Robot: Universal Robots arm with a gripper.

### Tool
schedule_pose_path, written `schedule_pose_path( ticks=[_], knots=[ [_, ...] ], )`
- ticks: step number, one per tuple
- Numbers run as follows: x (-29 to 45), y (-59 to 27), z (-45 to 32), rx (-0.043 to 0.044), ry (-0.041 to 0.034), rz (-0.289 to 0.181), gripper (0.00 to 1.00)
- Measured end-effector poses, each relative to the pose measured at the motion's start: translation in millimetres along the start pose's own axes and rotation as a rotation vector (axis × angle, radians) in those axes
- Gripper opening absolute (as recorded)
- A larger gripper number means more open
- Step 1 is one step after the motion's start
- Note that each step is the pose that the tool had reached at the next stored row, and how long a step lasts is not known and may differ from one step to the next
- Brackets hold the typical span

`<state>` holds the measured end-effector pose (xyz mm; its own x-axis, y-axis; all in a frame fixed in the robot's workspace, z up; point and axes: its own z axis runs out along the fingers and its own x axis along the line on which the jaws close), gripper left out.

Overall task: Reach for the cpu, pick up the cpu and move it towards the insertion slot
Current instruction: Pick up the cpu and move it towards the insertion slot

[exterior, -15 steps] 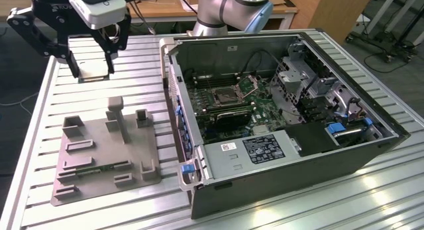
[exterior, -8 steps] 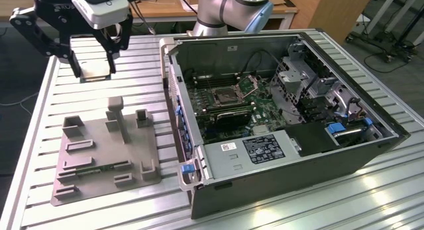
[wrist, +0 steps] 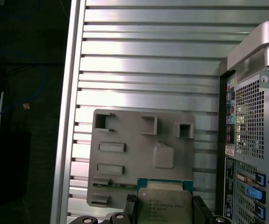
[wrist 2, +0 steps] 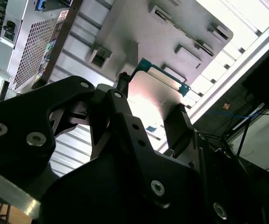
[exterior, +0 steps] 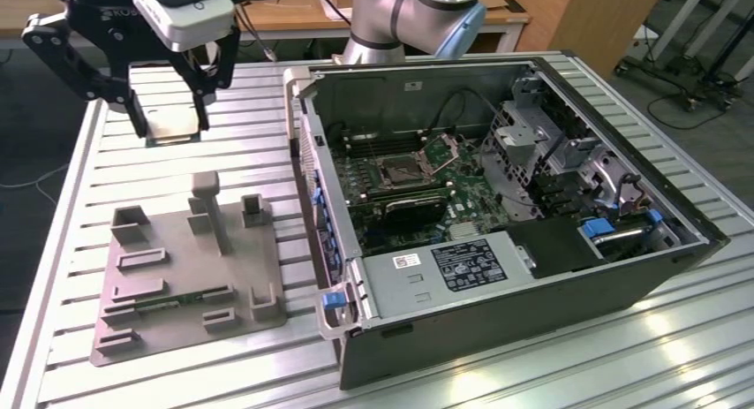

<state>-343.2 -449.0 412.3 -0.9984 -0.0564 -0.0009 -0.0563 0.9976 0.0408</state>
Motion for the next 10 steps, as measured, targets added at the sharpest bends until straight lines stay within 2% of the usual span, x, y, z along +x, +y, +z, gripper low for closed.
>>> schedule_pose_path(
  ticks=[10],
  knots=[
    [-3.2,-0.2,0.0,0.0000,0.0000,0.000,0.55]
  ],
)
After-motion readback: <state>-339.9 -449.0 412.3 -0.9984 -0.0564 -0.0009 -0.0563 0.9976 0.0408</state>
